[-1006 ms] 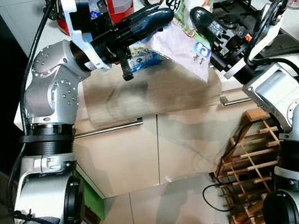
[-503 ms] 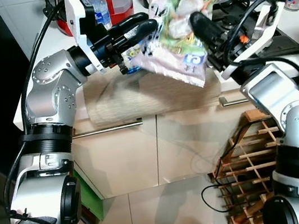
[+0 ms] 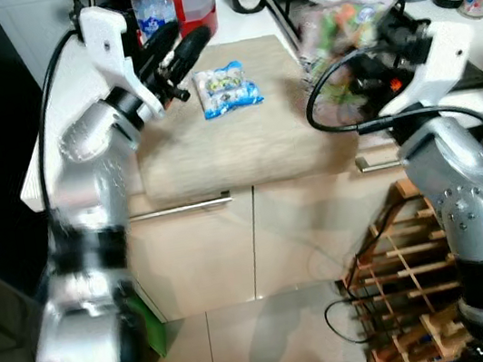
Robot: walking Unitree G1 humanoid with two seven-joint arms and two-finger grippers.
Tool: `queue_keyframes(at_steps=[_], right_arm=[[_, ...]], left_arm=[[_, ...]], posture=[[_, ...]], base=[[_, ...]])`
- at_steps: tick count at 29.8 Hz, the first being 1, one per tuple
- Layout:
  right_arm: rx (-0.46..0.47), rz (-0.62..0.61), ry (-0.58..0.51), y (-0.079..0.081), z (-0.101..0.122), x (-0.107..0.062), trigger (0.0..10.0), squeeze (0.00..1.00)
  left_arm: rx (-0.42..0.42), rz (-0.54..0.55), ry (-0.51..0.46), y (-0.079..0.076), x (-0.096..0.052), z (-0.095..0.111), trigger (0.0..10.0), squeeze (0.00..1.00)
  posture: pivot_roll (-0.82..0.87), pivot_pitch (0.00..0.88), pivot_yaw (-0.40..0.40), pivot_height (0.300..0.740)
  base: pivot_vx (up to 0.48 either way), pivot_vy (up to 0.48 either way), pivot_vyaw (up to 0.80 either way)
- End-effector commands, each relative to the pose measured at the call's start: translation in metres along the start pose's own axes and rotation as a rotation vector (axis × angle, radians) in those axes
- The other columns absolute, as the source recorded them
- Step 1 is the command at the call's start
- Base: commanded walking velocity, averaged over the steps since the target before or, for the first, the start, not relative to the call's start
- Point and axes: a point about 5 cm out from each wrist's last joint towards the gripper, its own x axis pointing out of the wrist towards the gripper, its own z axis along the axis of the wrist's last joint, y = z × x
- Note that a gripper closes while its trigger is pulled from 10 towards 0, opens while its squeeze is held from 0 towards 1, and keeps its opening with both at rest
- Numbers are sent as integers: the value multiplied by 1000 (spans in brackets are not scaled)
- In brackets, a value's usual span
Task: Restocking fridge
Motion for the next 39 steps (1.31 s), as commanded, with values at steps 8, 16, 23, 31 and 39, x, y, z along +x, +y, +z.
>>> queue_keyframes(at_steps=[8,16,23,31,39], right_arm=[[-283,-23,-167,13,-2,-21,0,0],[-370,-14,-178,11,-26,-44,0,0],[-240,-64,6,-5,-68,-43,0,0],[-162,-28,35,-1,-75,-25,0,0],[-144,29,35,5,-76,-21,0,0]], left_arm=[[65,164,30,-23,-31,-15,10000,0],[219,350,77,-5,-67,-29,10000,0],[212,469,176,10,-77,-54,10000,0],[239,532,186,11,-68,-59,10000,0],[239,562,183,13,-61,-60,10000,0]], posture=[[-147,48,-5,740],[-107,18,-4,740],[-87,0,-11,740],[-100,0,-13,740],[-113,0,-8,740]], base=[[0,0,0],[0,0,0],[0,0,0],[-30,0,0],[-325,0,0]])
